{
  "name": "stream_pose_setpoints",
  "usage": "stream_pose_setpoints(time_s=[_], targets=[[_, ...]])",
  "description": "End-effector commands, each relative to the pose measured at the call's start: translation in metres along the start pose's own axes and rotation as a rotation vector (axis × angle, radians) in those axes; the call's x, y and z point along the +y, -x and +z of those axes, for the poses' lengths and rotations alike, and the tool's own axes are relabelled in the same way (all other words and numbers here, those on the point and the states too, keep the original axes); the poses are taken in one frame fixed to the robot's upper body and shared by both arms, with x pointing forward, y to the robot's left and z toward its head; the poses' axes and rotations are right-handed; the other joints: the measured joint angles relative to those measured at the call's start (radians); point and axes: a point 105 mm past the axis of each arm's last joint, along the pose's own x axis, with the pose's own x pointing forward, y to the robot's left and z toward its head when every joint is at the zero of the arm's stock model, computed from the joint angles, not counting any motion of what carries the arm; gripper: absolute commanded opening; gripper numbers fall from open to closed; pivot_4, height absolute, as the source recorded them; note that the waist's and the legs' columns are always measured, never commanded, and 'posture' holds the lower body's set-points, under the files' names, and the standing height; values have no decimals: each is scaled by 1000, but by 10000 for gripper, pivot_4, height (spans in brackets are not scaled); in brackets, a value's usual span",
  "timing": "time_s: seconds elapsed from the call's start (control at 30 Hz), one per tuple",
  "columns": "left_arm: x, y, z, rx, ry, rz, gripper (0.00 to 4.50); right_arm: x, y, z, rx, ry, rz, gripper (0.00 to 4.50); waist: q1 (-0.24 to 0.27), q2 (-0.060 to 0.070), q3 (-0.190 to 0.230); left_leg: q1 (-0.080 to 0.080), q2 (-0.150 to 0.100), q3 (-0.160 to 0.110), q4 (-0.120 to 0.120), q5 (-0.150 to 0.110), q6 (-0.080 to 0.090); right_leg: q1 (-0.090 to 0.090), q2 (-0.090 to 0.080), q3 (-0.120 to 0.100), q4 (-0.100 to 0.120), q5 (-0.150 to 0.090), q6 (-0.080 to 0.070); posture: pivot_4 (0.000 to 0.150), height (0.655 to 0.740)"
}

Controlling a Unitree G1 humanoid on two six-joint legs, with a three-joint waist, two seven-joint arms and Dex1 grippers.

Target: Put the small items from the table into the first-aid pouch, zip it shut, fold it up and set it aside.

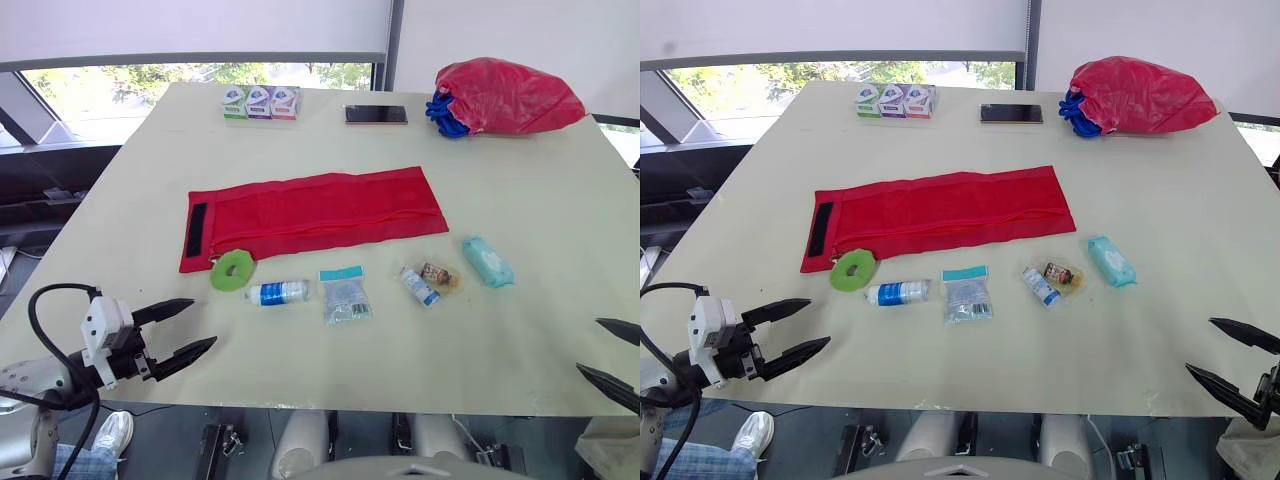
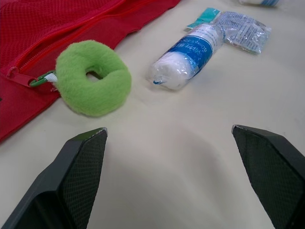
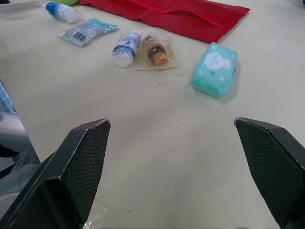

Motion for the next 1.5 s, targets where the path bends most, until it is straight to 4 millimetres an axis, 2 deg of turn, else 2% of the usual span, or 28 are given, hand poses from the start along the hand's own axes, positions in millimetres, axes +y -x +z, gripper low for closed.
stream_pose_setpoints(time_s=[0.03, 0.17, 0.37, 0.5, 0.7, 0.83, 0.97, 1.13, 1.27, 1.37, 1.43, 1.5], targets=[[2, 0, 4, -14, -22, -8, 45000, -4, 7, 8, -19, 49, -36, 44468, 0, 0, 0, 0, 0, 0, 0, 0, 0, 0, 0, 0, 0, 0, 0, 1500, 7400], [3, -1, 8, -24, -30, -25, 45000, -3, 4, 9, -23, 53, -27, 44468, 0, 0, 0, 0, 0, 0, 0, 0, 0, 0, 1, 0, 0, 0, 0, 1500, 7400], [0, -12, 32, -55, -6, -118, 45000, 4, -16, 22, -76, 65, 11, 44468, 0, 0, 0, 0, 0, 0, 1, 0, 0, 0, 1, 0, 1, 0, 0, 1500, 7400], [3, -45, 72, -107, -47, -215, 45000, 18, -40, 37, -144, 66, 28, 44468, 10, 0, 0, 0, 0, 0, 1, 0, 0, 0, 4, 0, 3, 0, 0, 1500, 7400], [-2, -98, 116, -103, -112, -371, 45000, 30, -58, 48, -187, 60, 39, 44468, 22, -2, -2, 1, -2, -1, 2, 1, 0, 2, 10, 6, 5, 4, -5, 1500, 7400], [-15, -123, 134, -77, -165, -483, 45000, 33, -64, 51, -203, 72, 38, 44468, 19, -2, -2, 0, -4, -1, 2, 1, 0, 2, 13, 11, 5, 4, -3, 1500, 7400], [-34, -153, 133, 24, -250, -586, 45000, 38, -73, 53, -223, 78, 40, 44468, 15, -3, -2, 1, -4, 0, 2, 1, 0, 2, 23, 26, 5, 2, -1, 1500, 7400], [-53, -164, 120, 103, -338, -656, 45000, 44, -77, 55, -234, 83, 34, 44468, 1, -3, -1, 1, -4, 0, 3, 1, 0, 2, 28, 36, 6, 2, -2, 1500, 7400], [-65, -175, 112, 133, -380, -640, 45000, 47, -79, 56, -243, 86, 32, 44468, -1, -3, -2, 1, -4, 0, 3, 1, 0, 2, 30, 39, 6, 2, -2, 1500, 7400], [-76, -175, 111, 125, -338, -626, 45000, 48, -79, 58, -251, 90, 24, 44468, -2, -3, -2, 1, -4, 0, 3, 1, 1, 2, 32, 43, 6, 2, -2, 1500, 7400], [-84, -168, 107, 126, -243, -616, 45000, 47, -78, 57, -247, 93, 17, 44468, -3, -3, -2, 1, -4, 0, 3, 1, 1, 2, 33, 45, 6, 1, -1, 1500, 7400], [-83, -163, 104, 123, -104, -549, 45000, 48, -76, 57, -244, 93, 14, 44468, -3, -3, -2, 1, -3, 0, 3, 1, 1, 1, 33, 46, 7, 1, -2, 1500, 7400]])
